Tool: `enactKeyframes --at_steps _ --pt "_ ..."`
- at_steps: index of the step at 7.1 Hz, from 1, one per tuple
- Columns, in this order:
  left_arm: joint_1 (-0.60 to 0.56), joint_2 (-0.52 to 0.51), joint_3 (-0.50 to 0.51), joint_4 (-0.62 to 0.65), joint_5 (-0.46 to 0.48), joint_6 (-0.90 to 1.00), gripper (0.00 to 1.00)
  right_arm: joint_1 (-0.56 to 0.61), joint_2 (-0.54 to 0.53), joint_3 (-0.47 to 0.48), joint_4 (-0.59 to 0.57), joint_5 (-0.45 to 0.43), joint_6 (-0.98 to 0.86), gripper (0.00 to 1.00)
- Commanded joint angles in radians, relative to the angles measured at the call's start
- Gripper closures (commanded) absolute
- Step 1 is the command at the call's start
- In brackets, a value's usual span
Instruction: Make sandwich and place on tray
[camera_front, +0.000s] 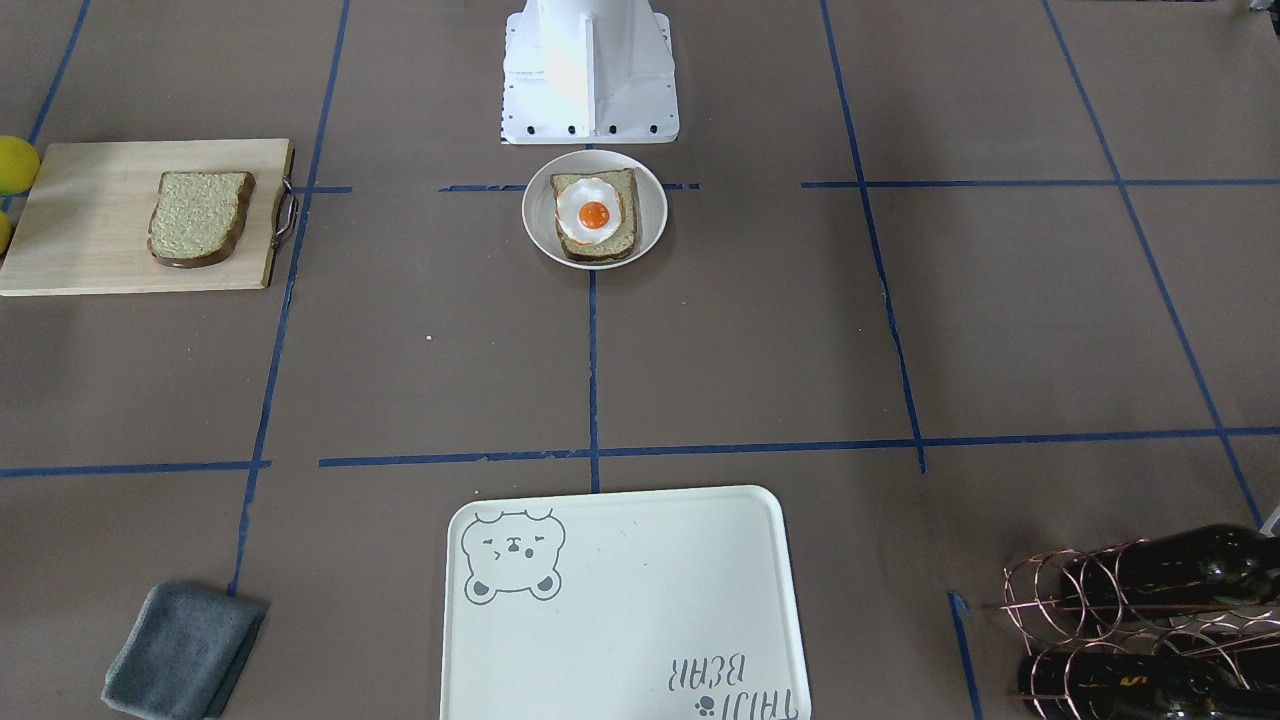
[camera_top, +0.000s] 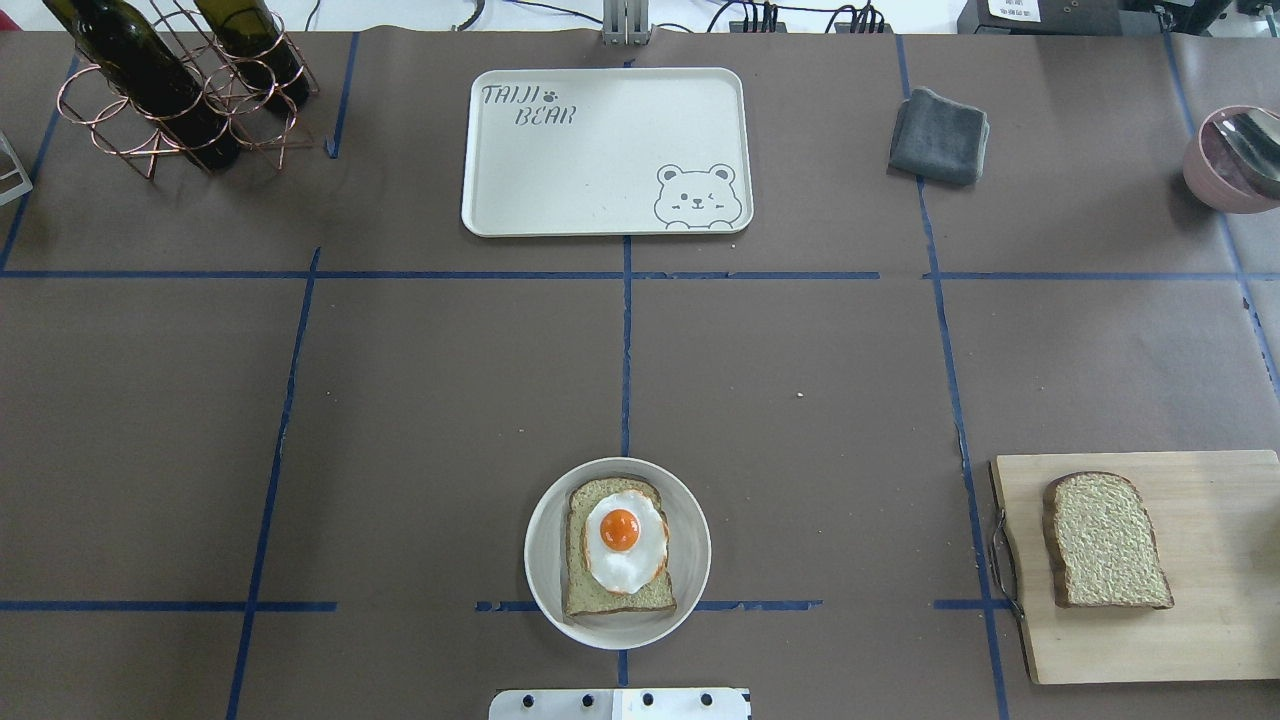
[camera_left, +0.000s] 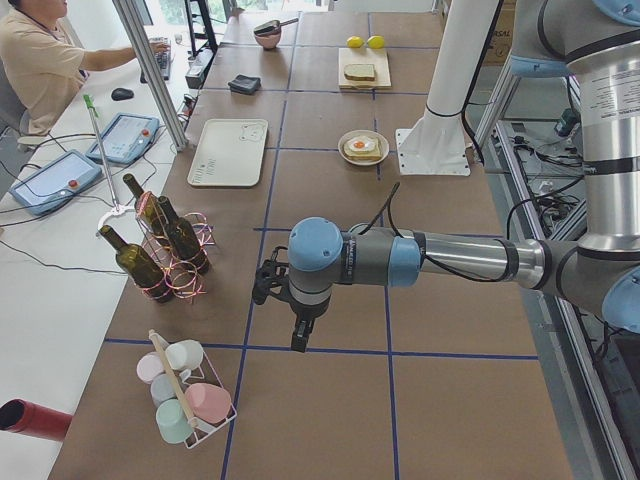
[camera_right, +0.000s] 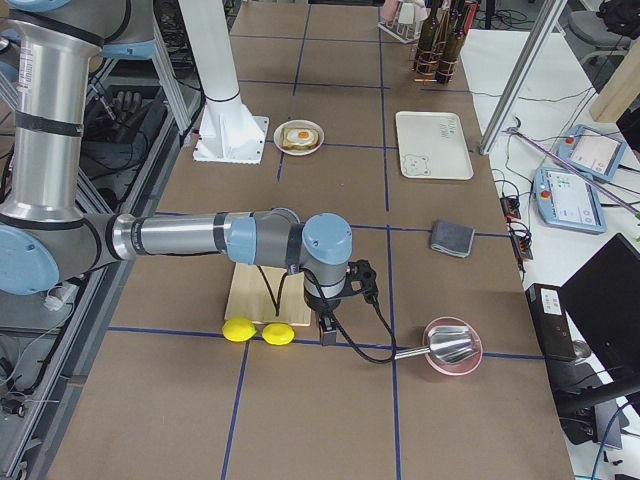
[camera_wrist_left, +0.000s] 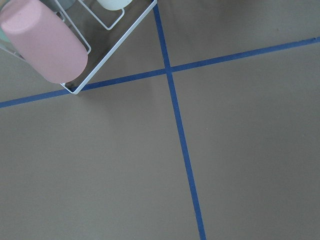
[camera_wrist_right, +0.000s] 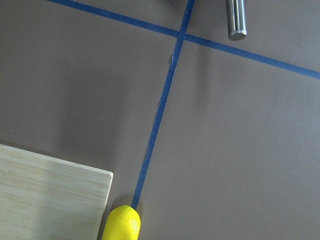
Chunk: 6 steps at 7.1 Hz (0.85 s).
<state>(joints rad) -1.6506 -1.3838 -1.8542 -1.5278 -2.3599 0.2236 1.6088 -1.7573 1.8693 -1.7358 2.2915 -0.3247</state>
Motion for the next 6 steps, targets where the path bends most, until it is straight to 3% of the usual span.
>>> enactKeyframes --at_steps 1,2,4,5,6 --pt "0.000 -0.001 0.000 0.000 -0.001 0.000 0.00 -0.003 0.028 -0.019 0.059 0.016 0.019 0.00" --pt "0.000 -0.003 0.001 0.000 -0.001 0.000 0.00 -0.006 0.015 -0.038 0.064 0.107 0.050 0.00" --pt "0.000 -0.004 0.006 0.002 -0.001 0.000 0.00 -0.063 0.009 -0.009 0.141 0.140 0.064 0.00" --pt "0.000 -0.003 0.006 0.002 -0.001 0.000 0.00 -0.132 0.006 0.002 0.181 0.169 0.188 0.00" --pt "0.000 -0.003 0.004 0.003 -0.002 0.000 0.00 -0.192 -0.008 0.010 0.296 0.213 0.358 0.00"
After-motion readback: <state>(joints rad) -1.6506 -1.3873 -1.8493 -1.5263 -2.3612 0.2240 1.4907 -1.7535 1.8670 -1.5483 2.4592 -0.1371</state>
